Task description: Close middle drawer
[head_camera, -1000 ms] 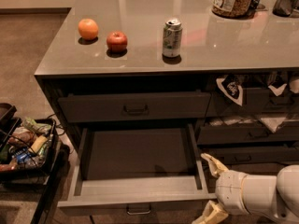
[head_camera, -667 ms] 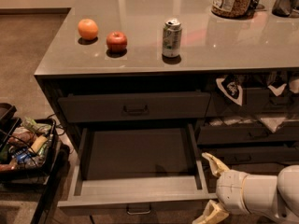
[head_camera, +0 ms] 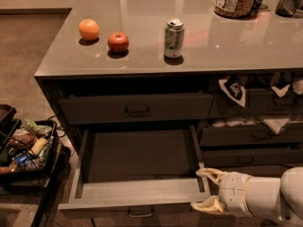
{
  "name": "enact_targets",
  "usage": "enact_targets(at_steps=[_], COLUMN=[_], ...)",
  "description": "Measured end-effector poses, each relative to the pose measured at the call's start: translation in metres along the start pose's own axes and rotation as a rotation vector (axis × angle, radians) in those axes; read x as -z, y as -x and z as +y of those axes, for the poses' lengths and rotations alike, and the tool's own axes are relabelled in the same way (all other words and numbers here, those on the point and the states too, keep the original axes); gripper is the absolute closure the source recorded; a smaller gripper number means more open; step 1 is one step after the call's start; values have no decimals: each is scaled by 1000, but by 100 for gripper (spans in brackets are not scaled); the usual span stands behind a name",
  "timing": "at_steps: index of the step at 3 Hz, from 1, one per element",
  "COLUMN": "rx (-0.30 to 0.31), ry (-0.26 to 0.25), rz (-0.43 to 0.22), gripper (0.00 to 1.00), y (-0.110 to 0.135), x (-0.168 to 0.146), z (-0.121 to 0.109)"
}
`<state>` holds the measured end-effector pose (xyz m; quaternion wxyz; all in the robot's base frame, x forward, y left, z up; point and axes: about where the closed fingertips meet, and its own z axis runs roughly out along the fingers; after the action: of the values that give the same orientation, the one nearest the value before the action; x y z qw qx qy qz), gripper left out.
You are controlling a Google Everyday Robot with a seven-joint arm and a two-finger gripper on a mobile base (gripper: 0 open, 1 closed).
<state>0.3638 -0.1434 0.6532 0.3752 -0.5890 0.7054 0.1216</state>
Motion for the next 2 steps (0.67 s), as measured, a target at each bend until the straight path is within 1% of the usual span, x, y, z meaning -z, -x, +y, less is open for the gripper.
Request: enact_targets(at_steps=[1, 2], rx=[0, 12], ry=[0, -26], rz=[0, -26], gripper=[64, 87], y=[0, -5], x=[0, -12], z=[0, 2])
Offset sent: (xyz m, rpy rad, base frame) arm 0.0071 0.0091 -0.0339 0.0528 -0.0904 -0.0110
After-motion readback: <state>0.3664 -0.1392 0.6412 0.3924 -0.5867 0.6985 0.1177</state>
